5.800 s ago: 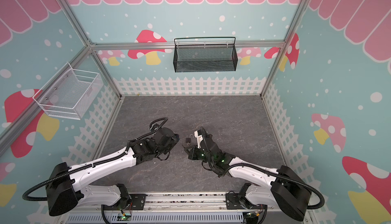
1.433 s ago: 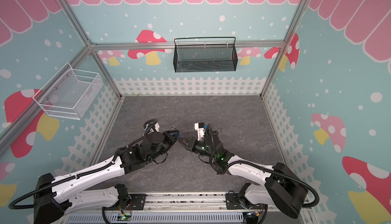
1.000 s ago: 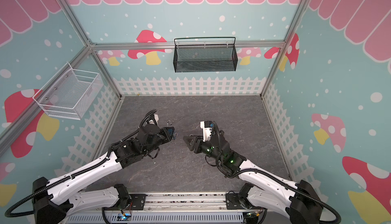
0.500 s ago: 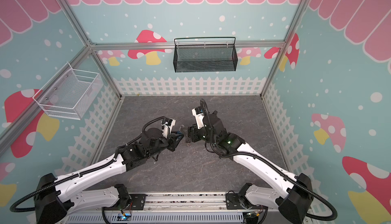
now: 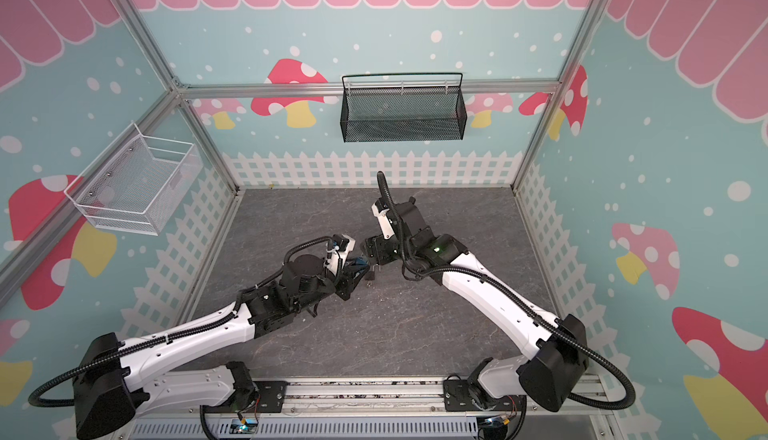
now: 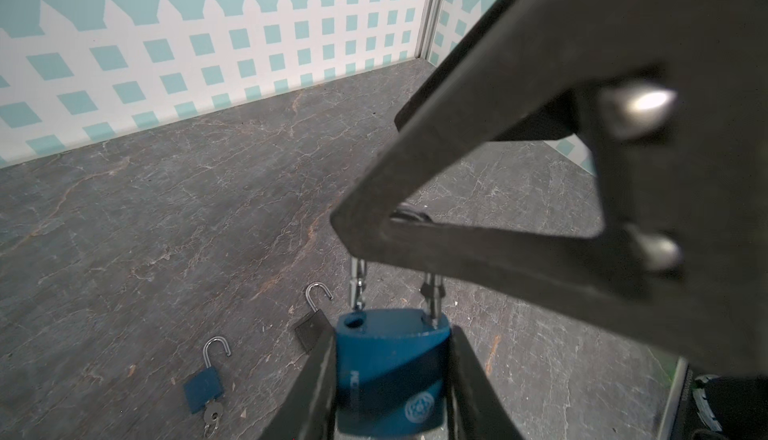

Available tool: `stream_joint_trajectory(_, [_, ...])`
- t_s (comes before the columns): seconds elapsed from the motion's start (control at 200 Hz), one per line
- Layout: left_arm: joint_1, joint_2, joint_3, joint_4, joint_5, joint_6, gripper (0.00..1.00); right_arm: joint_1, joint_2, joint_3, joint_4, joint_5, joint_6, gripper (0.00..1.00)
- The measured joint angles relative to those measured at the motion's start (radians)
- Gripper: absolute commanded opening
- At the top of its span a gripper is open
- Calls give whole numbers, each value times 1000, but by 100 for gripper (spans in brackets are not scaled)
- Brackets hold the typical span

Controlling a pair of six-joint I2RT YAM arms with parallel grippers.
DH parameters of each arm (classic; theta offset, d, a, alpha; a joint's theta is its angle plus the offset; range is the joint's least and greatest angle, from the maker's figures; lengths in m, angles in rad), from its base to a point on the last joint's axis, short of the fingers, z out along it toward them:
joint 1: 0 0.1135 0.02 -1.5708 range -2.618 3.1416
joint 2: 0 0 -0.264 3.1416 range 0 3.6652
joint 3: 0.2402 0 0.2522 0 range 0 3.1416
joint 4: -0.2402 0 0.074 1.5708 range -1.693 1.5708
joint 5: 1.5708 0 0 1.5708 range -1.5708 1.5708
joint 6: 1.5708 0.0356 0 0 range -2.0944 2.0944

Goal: Unlock with the key

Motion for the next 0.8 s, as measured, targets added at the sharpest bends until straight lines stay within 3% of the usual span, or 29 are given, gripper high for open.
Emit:
stream_joint_trajectory(0.405, [-5, 0, -32, 23, 0, 23, 0, -43, 71, 87, -110, -3, -52, 83])
stream_joint_trajectory(0.8, [-5, -3, -48, 29, 0, 44, 0, -91, 80, 93, -150, -108, -121, 82])
